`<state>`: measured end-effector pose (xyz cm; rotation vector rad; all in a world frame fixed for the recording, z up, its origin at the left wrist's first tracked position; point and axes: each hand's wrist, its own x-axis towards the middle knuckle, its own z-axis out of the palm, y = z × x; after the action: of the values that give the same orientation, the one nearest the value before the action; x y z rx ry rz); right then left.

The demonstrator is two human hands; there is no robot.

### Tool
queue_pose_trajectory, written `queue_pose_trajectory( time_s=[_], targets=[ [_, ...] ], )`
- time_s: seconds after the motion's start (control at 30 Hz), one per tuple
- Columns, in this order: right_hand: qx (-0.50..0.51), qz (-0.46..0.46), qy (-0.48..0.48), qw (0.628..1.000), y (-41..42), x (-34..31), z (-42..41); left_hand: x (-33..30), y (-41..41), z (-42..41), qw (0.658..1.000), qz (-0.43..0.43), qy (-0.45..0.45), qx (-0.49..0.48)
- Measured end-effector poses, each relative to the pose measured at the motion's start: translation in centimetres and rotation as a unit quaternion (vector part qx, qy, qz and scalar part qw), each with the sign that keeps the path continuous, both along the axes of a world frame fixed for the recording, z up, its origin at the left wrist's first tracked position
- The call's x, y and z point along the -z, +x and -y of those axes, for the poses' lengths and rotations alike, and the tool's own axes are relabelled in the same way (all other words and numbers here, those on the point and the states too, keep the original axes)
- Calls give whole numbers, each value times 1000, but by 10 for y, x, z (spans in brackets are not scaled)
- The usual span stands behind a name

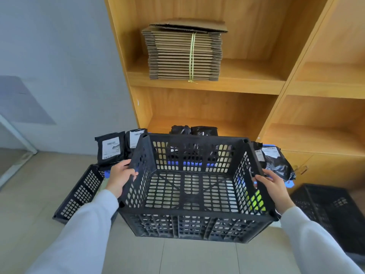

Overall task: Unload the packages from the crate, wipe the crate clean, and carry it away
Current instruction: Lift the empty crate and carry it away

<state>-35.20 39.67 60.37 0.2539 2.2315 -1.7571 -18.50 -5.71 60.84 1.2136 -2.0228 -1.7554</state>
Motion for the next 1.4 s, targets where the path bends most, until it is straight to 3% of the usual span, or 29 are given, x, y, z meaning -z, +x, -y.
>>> queue_pose_trajectory(
  time_s=[0.27,0.6,1.03,1.4],
  targets=[
    [-30,-70,-21,997,-15,-64,23,-50,12,28,1000,-22,12,-7],
    [-98,-111,-36,988,-26,-120,114,-103,51,95,993,-50,-8,-103],
    [-158,-151,-30,976,24,-158,355,-138,152,295,983,-94,4,-159],
    [-237,-147,-55,959,62,-152,578,-165,264,445,957,-104,-50,-265]
  ],
)
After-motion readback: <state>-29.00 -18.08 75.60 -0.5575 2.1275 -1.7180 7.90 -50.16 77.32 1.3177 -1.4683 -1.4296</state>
